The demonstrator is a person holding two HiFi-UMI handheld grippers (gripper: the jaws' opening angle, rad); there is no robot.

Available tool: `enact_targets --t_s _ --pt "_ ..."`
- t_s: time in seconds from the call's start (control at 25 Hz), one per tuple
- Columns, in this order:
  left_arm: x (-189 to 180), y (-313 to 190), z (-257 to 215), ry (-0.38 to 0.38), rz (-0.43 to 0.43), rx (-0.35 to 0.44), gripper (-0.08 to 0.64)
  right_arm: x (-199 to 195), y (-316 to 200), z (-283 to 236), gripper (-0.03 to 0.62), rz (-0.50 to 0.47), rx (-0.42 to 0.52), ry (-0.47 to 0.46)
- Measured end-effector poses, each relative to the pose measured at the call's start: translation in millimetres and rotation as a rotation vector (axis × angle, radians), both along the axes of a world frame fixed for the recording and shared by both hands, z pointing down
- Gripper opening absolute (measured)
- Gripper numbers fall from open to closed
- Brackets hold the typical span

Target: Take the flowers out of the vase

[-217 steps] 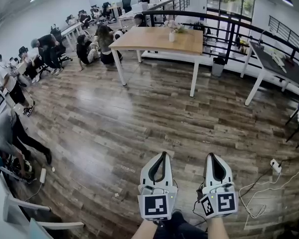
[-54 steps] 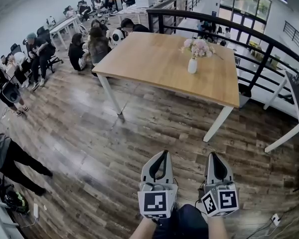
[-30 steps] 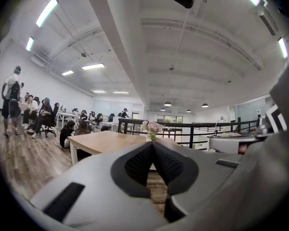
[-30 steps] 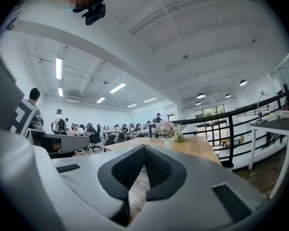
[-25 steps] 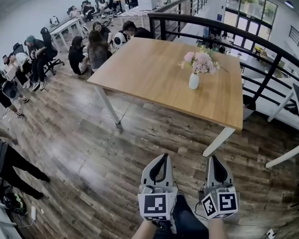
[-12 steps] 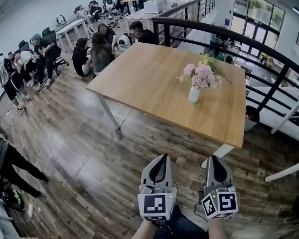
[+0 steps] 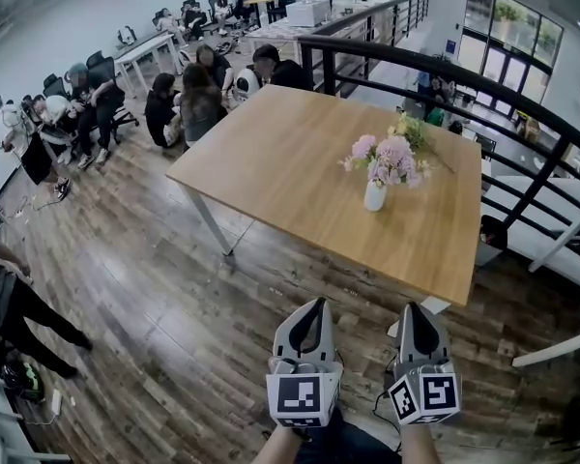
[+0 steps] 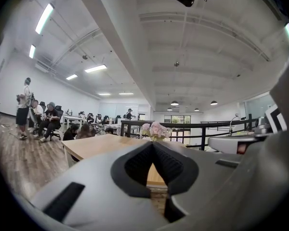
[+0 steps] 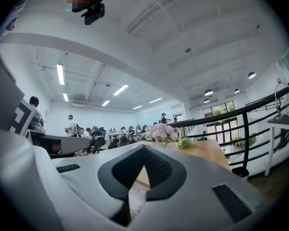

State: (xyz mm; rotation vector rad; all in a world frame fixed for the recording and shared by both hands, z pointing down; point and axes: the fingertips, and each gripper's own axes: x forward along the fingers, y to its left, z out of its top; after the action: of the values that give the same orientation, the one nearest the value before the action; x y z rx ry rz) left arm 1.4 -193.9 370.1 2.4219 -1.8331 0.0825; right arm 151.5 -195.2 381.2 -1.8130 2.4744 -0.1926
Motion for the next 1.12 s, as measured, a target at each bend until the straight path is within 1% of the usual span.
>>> enact_targets --t_s 0.24,0.44,0.48,0.56,0.68,1.0,1.12 --pt "4.5 -10.7 -0.6 -0.017 -0.002 -0.006 0.032 7.0 -13.0 1.6 -0.009 0.004 -0.008 -0.013" --pt "-0.2 -19.8 4.1 -0.017 -0.002 -0.021 0.032 2.9 -23.7 8.3 -0.009 0.008 -0.023 -0.02" --pt "-1.0 -22.6 4.1 -0.018 0.0 -0.011 0.032 2.3 -25.7 8.7 -0.008 0.01 -0.025 -0.018" --pt "-1.5 -29.6 3.0 -0.023 0.007 0.013 0.032 2.1 -30.4 7.4 -0.008 0.015 -0.028 -0.013" --pt "1.4 -41.5 5.3 -0.019 0.013 -0.012 0.032 5.4 -41.8 7.5 -0.009 0.022 -0.026 -0.01" --pt "6.6 -77.6 9.8 -0.003 0.036 -0.012 0.032 8.3 -75.5 6.8 -0.008 0.043 -0.026 0.009" --pt "9.0 -96.1 10.3 -0.003 0.049 0.004 0.032 9.7 -91.1 10.5 -0.008 0.05 -0.024 0.008"
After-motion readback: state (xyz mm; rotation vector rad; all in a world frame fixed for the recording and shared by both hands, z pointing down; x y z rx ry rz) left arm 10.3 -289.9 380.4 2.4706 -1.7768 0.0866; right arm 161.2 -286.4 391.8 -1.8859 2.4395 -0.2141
